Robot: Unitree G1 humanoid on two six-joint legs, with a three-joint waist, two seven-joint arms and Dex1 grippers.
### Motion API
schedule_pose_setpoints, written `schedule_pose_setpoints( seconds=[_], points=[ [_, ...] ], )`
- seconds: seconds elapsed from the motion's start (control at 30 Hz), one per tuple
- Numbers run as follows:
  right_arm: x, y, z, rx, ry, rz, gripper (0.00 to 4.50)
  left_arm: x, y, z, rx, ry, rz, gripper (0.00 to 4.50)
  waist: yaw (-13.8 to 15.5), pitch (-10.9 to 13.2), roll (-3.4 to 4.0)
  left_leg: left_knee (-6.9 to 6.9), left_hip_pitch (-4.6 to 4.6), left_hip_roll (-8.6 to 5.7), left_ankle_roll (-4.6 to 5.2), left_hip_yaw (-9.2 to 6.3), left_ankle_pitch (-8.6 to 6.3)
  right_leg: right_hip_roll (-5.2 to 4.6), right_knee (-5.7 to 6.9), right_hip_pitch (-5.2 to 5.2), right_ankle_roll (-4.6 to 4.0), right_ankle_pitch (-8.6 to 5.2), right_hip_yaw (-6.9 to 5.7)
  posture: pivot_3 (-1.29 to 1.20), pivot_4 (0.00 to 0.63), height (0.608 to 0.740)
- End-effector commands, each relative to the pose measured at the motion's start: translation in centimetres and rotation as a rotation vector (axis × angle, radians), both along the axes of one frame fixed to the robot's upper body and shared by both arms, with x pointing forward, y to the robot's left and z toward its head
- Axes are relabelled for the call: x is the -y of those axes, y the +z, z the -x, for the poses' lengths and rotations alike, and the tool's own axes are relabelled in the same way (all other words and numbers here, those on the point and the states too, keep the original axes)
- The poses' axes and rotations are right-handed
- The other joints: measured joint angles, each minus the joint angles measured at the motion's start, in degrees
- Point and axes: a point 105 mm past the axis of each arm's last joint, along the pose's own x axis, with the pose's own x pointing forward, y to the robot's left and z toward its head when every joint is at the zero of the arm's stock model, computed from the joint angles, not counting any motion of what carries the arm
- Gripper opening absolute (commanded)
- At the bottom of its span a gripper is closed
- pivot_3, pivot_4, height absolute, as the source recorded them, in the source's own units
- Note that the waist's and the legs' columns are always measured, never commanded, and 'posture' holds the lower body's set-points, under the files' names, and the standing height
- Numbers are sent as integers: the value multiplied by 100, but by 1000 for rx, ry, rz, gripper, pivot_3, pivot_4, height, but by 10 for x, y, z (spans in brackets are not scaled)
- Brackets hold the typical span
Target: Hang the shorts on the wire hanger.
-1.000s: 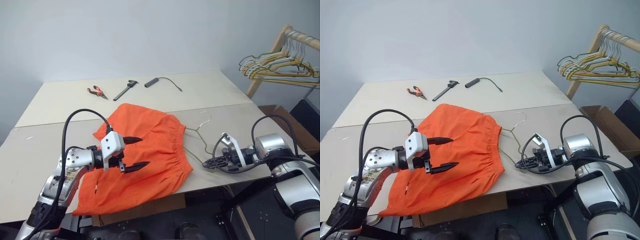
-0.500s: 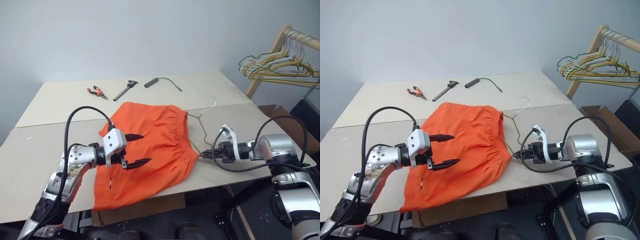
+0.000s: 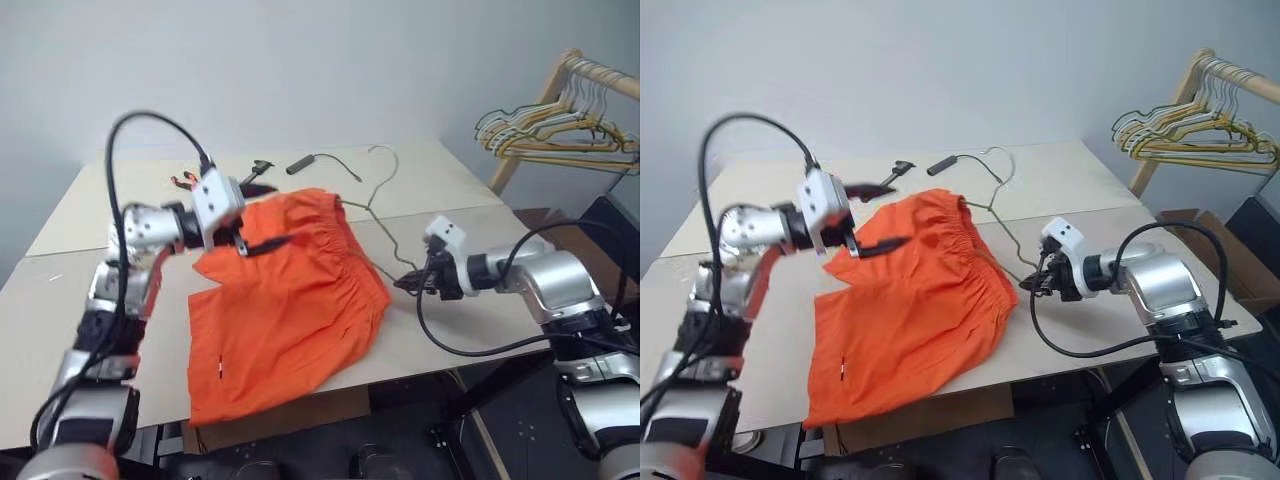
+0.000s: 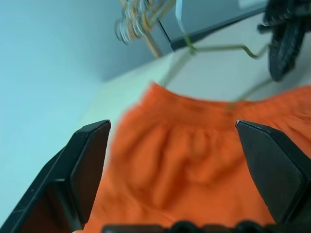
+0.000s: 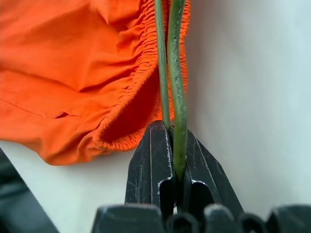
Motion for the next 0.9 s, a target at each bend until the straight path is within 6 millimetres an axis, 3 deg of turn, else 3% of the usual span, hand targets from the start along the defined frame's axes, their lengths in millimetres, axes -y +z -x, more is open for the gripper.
schedule_pose_setpoints(
  seconds=[0.03,0.13,0.27,0.5,0.9],
  points=[
    [-13,26,-4,140,95,52,0,-9,26,-3,51,-48,-23,4493,-1,0,0,0,1,0,0,1,0,0,0,1,0,0,-1,12,0,740],
    [-21,31,-3,182,156,87,0,-10,32,-5,32,-104,-86,4493,2,0,0,0,-7,0,0,10,0,1,-3,-4,0,0,-6,17,0,740],
    [-29,34,-3,225,213,152,0,-18,24,1,-44,-232,-202,4493,3,-1,1,15,-39,2,-2,22,1,1,-2,-24,0,-1,-20,14,0,740],
    [-41,37,3,267,305,208,0,-23,8,-2,-135,-276,-347,4493,9,-1,2,95,-132,6,7,17,-4,2,21,-86,9,4,-27,11,0,740],
    [-49,38,5,283,335,235,0,-12,-18,-13,-254,-289,-442,4493,24,-1,1,119,-152,6,22,14,-13,0,22,-90,14,7,-31,6,0,740]
  ],
)
